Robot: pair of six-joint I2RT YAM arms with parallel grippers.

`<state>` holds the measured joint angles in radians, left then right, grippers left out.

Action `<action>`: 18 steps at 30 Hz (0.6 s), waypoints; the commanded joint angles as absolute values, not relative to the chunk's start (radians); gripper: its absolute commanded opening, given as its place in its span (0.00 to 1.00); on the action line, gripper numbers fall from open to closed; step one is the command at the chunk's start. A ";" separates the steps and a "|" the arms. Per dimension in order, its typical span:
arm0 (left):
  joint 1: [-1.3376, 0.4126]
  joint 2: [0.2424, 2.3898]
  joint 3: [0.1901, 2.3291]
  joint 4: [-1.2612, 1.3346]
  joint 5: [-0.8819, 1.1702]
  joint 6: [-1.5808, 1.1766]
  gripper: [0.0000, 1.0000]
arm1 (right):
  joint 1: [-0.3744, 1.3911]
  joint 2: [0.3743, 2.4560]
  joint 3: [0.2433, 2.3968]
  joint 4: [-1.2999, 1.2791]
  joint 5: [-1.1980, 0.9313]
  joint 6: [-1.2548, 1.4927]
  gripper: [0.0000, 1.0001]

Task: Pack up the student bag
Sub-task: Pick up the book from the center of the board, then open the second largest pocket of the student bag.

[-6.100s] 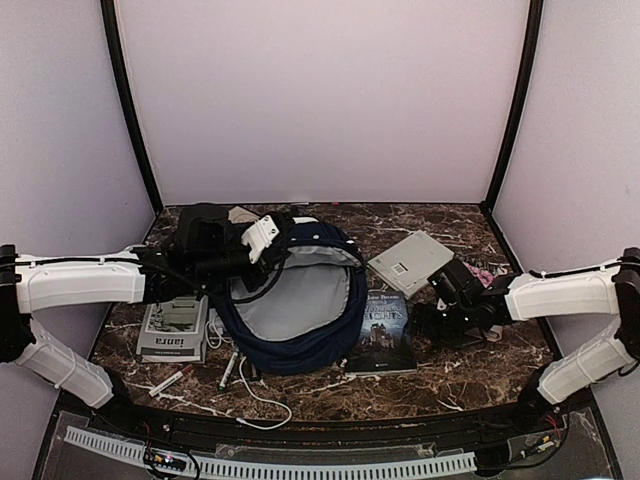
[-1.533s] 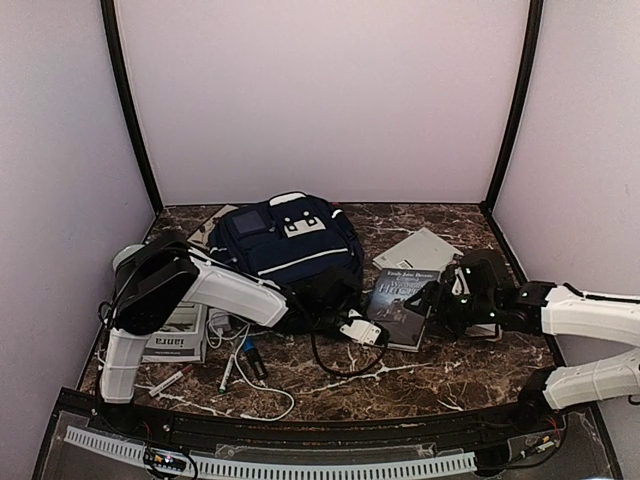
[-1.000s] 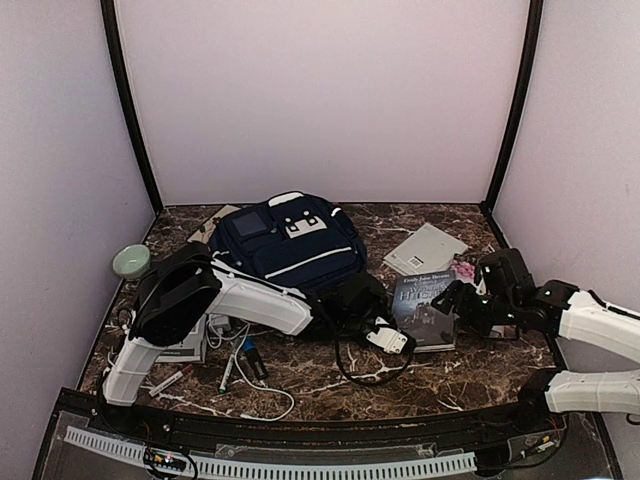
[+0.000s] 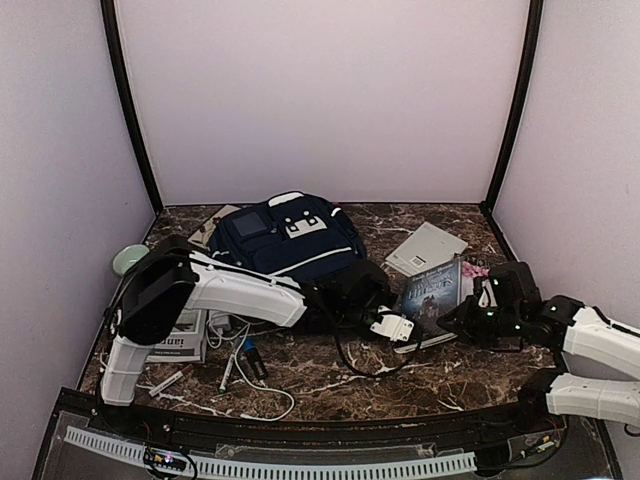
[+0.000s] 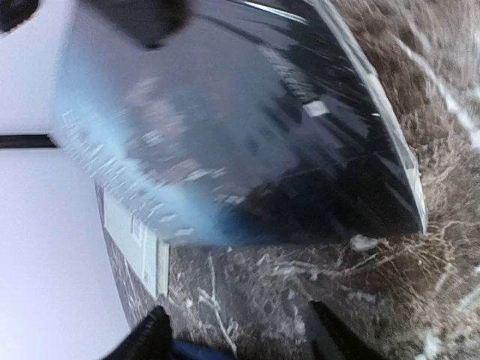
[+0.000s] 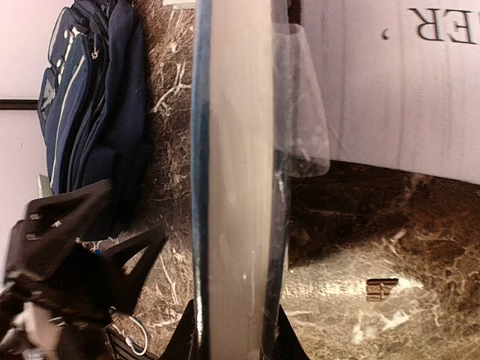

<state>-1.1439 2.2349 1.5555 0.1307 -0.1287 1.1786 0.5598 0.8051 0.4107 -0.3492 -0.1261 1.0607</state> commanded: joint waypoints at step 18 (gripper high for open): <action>-0.838 1.872 1.569 -0.524 -0.067 0.442 0.62 | 0.536 0.769 0.756 -0.572 0.077 0.827 0.00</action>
